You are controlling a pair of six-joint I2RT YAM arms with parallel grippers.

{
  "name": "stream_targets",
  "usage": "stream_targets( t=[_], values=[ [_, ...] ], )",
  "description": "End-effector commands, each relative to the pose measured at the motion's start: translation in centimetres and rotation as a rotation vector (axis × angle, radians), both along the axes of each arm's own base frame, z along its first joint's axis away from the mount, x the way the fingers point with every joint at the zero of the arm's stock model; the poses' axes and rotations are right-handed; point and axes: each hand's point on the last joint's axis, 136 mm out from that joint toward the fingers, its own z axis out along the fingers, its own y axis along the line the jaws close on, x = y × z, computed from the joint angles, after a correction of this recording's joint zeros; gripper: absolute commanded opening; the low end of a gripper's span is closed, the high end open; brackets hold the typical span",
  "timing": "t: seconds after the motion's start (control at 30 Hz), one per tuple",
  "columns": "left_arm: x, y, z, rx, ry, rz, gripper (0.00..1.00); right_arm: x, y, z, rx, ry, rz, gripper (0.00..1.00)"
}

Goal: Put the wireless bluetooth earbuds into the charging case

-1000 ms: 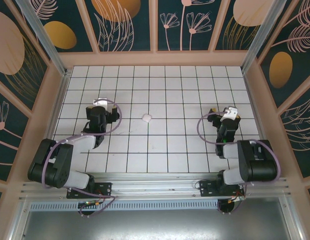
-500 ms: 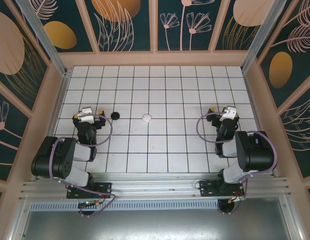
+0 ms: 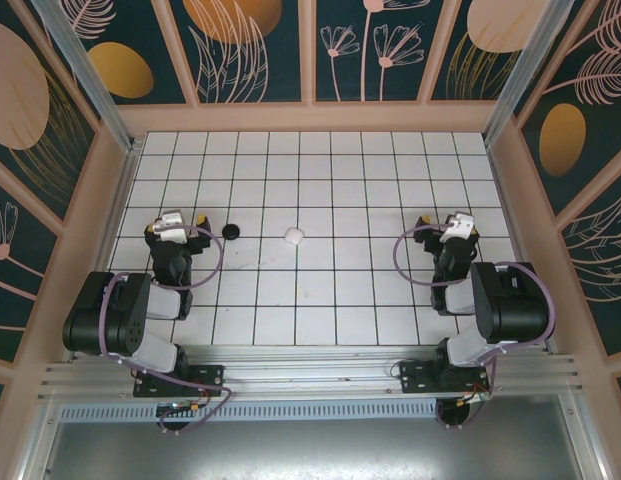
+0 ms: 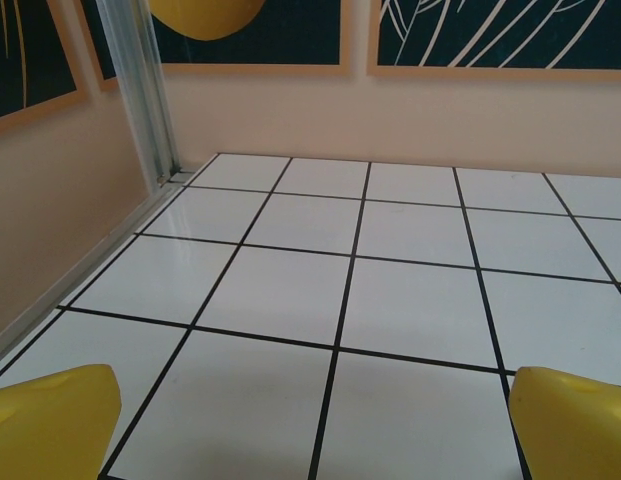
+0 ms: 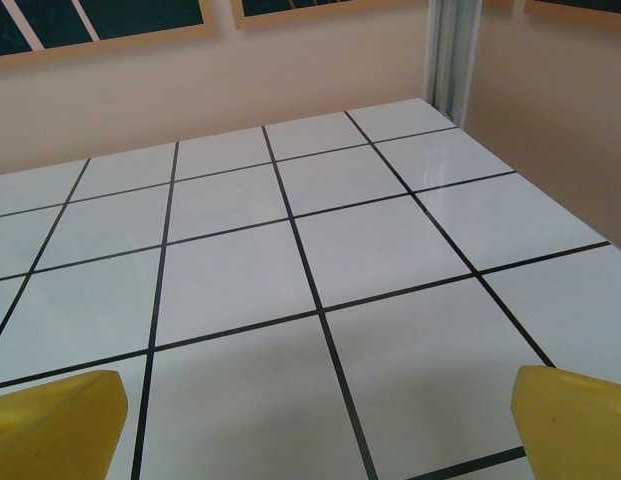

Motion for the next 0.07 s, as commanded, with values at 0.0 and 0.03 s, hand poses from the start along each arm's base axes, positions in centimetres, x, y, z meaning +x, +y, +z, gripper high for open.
stream_targets(
  t=[0.0, 0.03],
  values=[
    [0.38, 0.0, 1.09, -0.021, -0.045, -0.007, 0.98, 0.62, 0.08, 1.65, 0.013, -0.065, 0.01, 0.99],
    [0.36, 0.05, 1.11, -0.022, -0.045, -0.005, 0.98, 0.6, 0.11, 1.63, 0.013, -0.064, 0.011, 0.99]
  ],
)
